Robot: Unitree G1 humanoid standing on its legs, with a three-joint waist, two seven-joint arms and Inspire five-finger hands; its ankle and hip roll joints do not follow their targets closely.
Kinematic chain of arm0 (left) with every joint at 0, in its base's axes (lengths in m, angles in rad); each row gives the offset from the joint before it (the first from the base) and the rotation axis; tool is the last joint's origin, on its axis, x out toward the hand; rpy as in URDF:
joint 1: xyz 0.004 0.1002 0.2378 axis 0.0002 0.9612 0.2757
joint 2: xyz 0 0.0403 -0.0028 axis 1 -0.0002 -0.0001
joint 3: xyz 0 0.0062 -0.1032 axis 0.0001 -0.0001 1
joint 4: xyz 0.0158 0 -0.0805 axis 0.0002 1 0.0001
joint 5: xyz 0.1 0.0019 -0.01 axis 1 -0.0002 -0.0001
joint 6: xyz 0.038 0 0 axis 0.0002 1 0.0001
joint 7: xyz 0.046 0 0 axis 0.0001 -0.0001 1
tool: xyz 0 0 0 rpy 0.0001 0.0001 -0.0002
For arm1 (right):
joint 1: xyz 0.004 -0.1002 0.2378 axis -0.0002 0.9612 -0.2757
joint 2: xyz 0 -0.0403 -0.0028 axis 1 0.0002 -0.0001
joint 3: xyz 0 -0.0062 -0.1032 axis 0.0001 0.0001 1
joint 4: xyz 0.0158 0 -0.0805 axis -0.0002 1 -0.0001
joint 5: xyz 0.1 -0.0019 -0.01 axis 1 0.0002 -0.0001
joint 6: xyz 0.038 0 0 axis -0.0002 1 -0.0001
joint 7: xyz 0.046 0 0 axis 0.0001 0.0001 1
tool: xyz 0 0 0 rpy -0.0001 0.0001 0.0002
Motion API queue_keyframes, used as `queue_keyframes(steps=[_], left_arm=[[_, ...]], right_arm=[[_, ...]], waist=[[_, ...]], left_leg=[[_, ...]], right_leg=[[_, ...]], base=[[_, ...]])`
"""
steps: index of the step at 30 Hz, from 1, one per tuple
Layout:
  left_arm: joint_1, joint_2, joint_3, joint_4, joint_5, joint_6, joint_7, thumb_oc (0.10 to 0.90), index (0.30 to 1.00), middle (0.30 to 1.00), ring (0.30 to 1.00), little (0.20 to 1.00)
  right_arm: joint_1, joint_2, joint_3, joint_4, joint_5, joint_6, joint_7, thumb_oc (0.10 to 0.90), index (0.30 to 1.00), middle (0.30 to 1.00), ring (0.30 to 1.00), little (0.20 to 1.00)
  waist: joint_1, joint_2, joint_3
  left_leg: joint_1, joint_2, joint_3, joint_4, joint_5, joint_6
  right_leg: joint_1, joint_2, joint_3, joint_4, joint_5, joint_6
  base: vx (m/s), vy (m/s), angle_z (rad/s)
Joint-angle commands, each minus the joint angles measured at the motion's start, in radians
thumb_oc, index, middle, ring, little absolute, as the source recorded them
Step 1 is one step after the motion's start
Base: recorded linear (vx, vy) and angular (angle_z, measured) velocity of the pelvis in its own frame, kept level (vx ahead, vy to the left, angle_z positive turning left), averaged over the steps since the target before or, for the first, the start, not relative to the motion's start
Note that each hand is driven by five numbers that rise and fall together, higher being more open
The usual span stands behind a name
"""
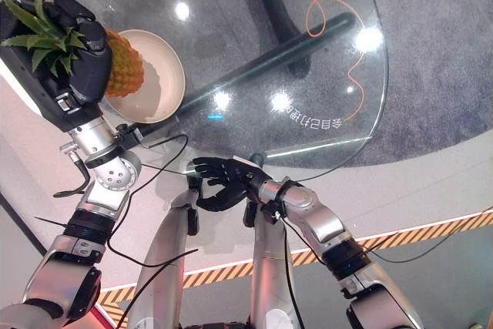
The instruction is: Pick up the fruit to the plate
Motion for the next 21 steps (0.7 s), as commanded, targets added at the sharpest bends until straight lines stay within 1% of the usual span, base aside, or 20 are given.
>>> queue_keyframes(steps=[1,4,7,11,14,17,21], left_arm=[[-0.087,0.033,0.009,-0.087,0.117,-0.135,0.061,0.1,0.3,0.3,0.3,0.2],[-0.101,0.033,0.002,-0.064,0.132,-0.138,0.077,0.1,0.3,0.3,0.3,0.2],[-0.116,0.035,-0.009,-0.04,0.115,-0.127,0.077,0.1,0.3,0.3,0.3,0.2],[-0.156,0.048,-0.035,0.026,0.035,-0.092,0.052,0.1,0.3,0.3,0.3,0.2],[-0.174,0.061,-0.047,0.078,-0.027,-0.089,0.039,0.1,0.3,0.3,0.3,0.2],[-0.191,0.07,-0.055,0.134,-0.084,-0.1,0.03,0.1,0.3,0.3,0.3,0.2],[-0.209,0.081,-0.065,0.177,-0.111,-0.112,0.04,0.1,0.3,0.3,0.3,0.2]], right_arm=[[0.012,0.007,0.04,-0.083,0.058,-0.029,0.07,0.8,0.9,0.9,0.9,0.9],[-0.002,0.003,0.044,-0.078,0.064,-0.03,0.069,0.8,0.9,0.9,0.9,0.9],[-0.009,0.002,0.046,-0.068,0.062,-0.034,0.068,0.8,0.9,0.9,0.9,0.9],[-0.039,0.001,0.055,-0.051,0.076,-0.042,0.064,0.8,0.9,0.9,0.9,0.9],[-0.052,-0.003,0.063,-0.033,0.087,-0.057,0.068,0.8,0.9,0.9,0.9,0.9],[-0.069,-0.004,0.072,-0.019,0.093,-0.068,0.07,0.8,0.9,0.9,0.9,0.9],[-0.083,-0.007,0.085,-0.003,0.101,-0.084,0.064,0.8,0.9,0.9,0.9,0.9]], waist=[[0.029,0.006,-0.025],[0.026,0.003,-0.025],[0.024,0.001,-0.025],[0.02,-0.002,-0.025],[0.016,-0.005,-0.025],[0.012,-0.008,-0.025],[0.008,-0.013,-0.025]], left_leg=[[-0.007,-0.078,0.042,-0.016,0.0,-0.019],[-0.026,-0.077,0.045,-0.013,0.005,-0.021],[-0.039,-0.076,0.046,-0.012,0.008,-0.024],[-0.06,-0.079,0.043,-0.017,0.018,-0.027],[-0.068,-0.079,0.04,-0.018,0.021,-0.029],[-0.078,-0.079,0.038,-0.018,0.024,-0.031],[-0.088,-0.079,0.037,-0.018,0.029,-0.036]], right_leg=[[-0.011,0.104,0.017,0.02,0.069,0.042],[-0.03,0.108,0.014,0.022,0.074,0.041],[-0.041,0.109,0.013,0.021,0.077,0.04],[-0.062,0.113,0.01,0.021,0.083,0.04],[-0.073,0.115,0.01,0.022,0.087,0.041],[-0.083,0.12,0.011,0.02,0.09,0.04],[-0.091,0.124,0.008,0.014,0.094,0.037]], base=[[0.0,0.035,0.0],[-0.01,0.037,-0.01],[-0.01,0.013,0.0],[0.0,0.0,0.0],[0.0,0.0,0.0],[0.0,0.0,0.0],[0.0,0.0,0.0]])
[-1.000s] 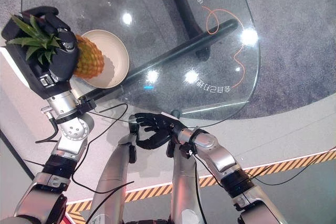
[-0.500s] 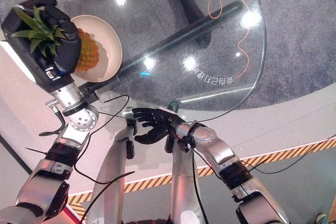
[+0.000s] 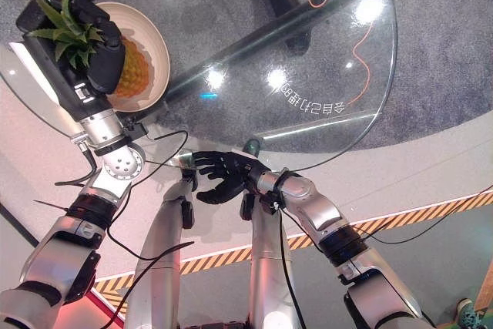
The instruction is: Pick up the fruit to the plate
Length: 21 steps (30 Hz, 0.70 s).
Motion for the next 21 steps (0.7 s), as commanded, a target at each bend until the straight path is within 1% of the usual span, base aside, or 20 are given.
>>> queue_keyframes(steps=[1,15,17,18,20,21], left_arm=[[-0.068,0.043,0.025,-0.046,-0.009,-0.095,0.014,0.1,0.3,0.3,0.3,0.2],[-0.107,0.046,0.007,0.013,-0.031,-0.078,0.03,0.1,0.3,0.3,0.3,0.2],[-0.107,0.047,0.008,0.018,-0.038,-0.076,0.016,0.155,0.347,0.347,0.347,0.255],[-0.107,0.049,0.005,0.022,-0.033,-0.069,0.01,0.399,0.556,0.556,0.556,0.499],[-0.106,0.052,0.002,0.023,-0.036,-0.066,0.006,0.8,0.9,0.9,0.9,0.9],[-0.106,0.054,0.002,0.024,-0.039,-0.066,0.005,0.8,0.9,0.9,0.9,0.9]], right_arm=[[0.017,0.008,0.037,-0.073,0.069,-0.064,0.053,0.8,0.9,0.9,0.9,0.9],[-0.009,0.009,0.046,-0.057,0.081,-0.08,0.05,0.8,0.9,0.9,0.9,0.9],[-0.012,0.009,0.045,-0.062,0.084,-0.076,0.049,0.8,0.9,0.9,0.9,0.9],[-0.01,0.012,0.045,-0.061,0.083,-0.077,0.046,0.8,0.9,0.9,0.9,0.9],[-0.009,0.009,0.042,-0.061,0.083,-0.078,0.05,0.8,0.9,0.9,0.9,0.9],[-0.009,0.008,0.041,-0.063,0.082,-0.078,0.05,0.8,0.9,0.9,0.9,0.9]], waist=[[0.026,-0.008,-0.025],[0.02,-0.011,-0.025],[0.019,-0.012,-0.025],[0.02,-0.012,-0.025],[0.02,-0.012,-0.025],[0.02,-0.012,-0.025]], left_leg=[[0.005,-0.089,0.037,-0.047,0.029,-0.034],[0.001,-0.085,0.036,-0.059,0.038,-0.04],[0.003,-0.084,0.036,-0.062,0.039,-0.04],[0.006,-0.085,0.034,-0.065,0.041,-0.042],[0.007,-0.085,0.032,-0.068,0.042,-0.042],[0.009,-0.084,0.032,-0.071,0.043,-0.043]], right_leg=[[-0.011,0.113,0.009,0.011,0.079,0.042],[-0.019,0.115,0.006,0.001,0.085,0.042],[-0.017,0.115,0.004,0.0,0.084,0.042],[-0.013,0.114,0.002,-0.004,0.085,0.042],[-0.011,0.113,0.001,-0.007,0.086,0.041],[-0.01,0.113,0.0,-0.01,0.086,0.041]], base=[[0.0,0.0,0.0],[0.0,0.0,0.0],[-0.01,-0.015,0.0],[0.0,0.0,0.0],[0.0,0.0,0.0],[0.0,0.0,0.0]])
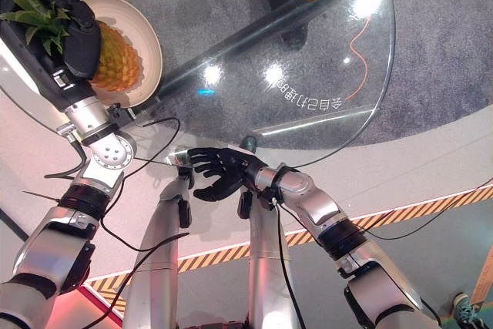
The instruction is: Pick up the fruit to the plate
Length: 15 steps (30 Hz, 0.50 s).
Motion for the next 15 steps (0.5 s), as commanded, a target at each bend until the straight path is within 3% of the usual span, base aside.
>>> queue_keyframes(steps=[1,15], left_arm=[[-0.06,0.017,0.005,-0.008,-0.012,-0.046,0.0,0.8,0.9,0.9,0.9,0.9],[-0.035,0.016,0.017,-0.022,0.013,-0.042,0.03,0.8,0.9,0.9,0.9,0.9]], right_arm=[[0.027,0.01,0.017,-0.086,0.068,-0.045,0.049,0.8,0.9,0.9,0.9,0.9],[0.038,0.022,0.007,-0.105,0.057,-0.034,0.052,0.8,0.9,0.9,0.9,0.9]], waist=[[0.03,-0.004,-0.024],[0.035,0.006,-0.024]], left_leg=[[0.028,-0.09,0.038,-0.068,0.035,-0.031],[0.051,-0.09,0.034,-0.08,0.038,-0.03]], right_leg=[[0.012,0.106,0.003,-0.01,0.081,0.046],[0.03,0.105,0.003,-0.01,0.074,0.043]], base=[[0.0,0.0,0.0],[0.0,-0.007,0.0]])
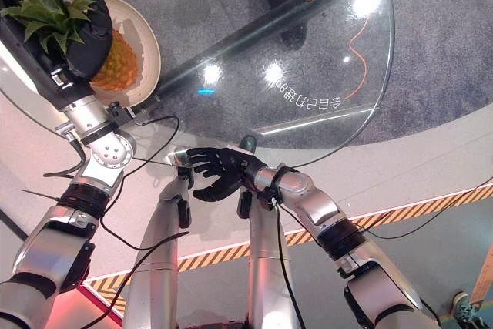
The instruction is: Pick up the fruit to the plate
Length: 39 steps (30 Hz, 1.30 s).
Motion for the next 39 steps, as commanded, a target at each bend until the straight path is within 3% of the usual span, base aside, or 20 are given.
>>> queue_keyframes(steps=[1,11,26,35,39], left_arm=[[-0.027,0.015,0.019,-0.022,0.005,-0.046,0.003,0.8,0.9,0.9,0.9,0.9],[0.008,0.016,0.028,-0.029,-0.058,-0.049,-0.056,0.8,0.9,0.9,0.9,0.9],[0.116,0.034,0.057,-0.034,-0.238,-0.025,-0.253,0.8,0.9,0.9,0.9,0.9],[0.222,0.033,0.075,-0.052,-0.491,-0.013,-0.595,0.8,0.9,0.9,0.9,0.9],[0.257,0.036,0.079,-0.066,-0.54,0.002,-0.677,0.8,0.9,0.9,0.9,0.9]], right_arm=[[0.04,0.019,0.007,-0.102,0.055,-0.037,0.055,0.8,0.9,0.9,0.9,0.9],[0.053,0.036,-0.006,-0.098,0.04,-0.048,0.068,0.8,0.9,0.9,0.9,0.9],[0.099,0.051,-0.035,-0.115,0.012,-0.065,0.087,0.8,0.9,0.9,0.9,0.9],[0.145,0.06,-0.055,-0.142,-0.012,-0.069,0.103,0.8,0.9,0.9,0.9,0.9],[0.163,0.054,-0.064,-0.157,-0.019,-0.069,0.112,0.8,0.9,0.9,0.9,0.9]], waist=[[0.035,0.007,-0.024],[0.04,0.015,-0.024],[0.059,0.028,-0.024],[0.075,0.035,-0.024],[0.08,0.037,-0.024]], left_leg=[[0.05,-0.09,0.034,-0.071,0.033,-0.027],[0.098,-0.083,0.031,-0.084,0.03,-0.028],[0.196,-0.062,0.023,-0.114,0.03,-0.034],[0.262,-0.049,0.01,-0.128,0.027,-0.035],[0.285,-0.045,0.009,-0.137,0.029,-0.037]], right_leg=[[0.035,0.105,0.003,-0.011,0.074,0.042],[0.078,0.1,0.006,-0.016,0.063,0.043],[0.171,0.085,-0.008,-0.028,0.036,0.044],[0.23,0.079,-0.016,-0.024,0.014,0.045],[0.254,0.078,-0.021,-0.03,0.007,0.045]], base=[[0.0,0.0,0.0],[-0.01,-0.051,0.0],[-0.03,-0.075,0.0],[-0.02,-0.078,0.0],[-0.02,-0.052,0.01]])
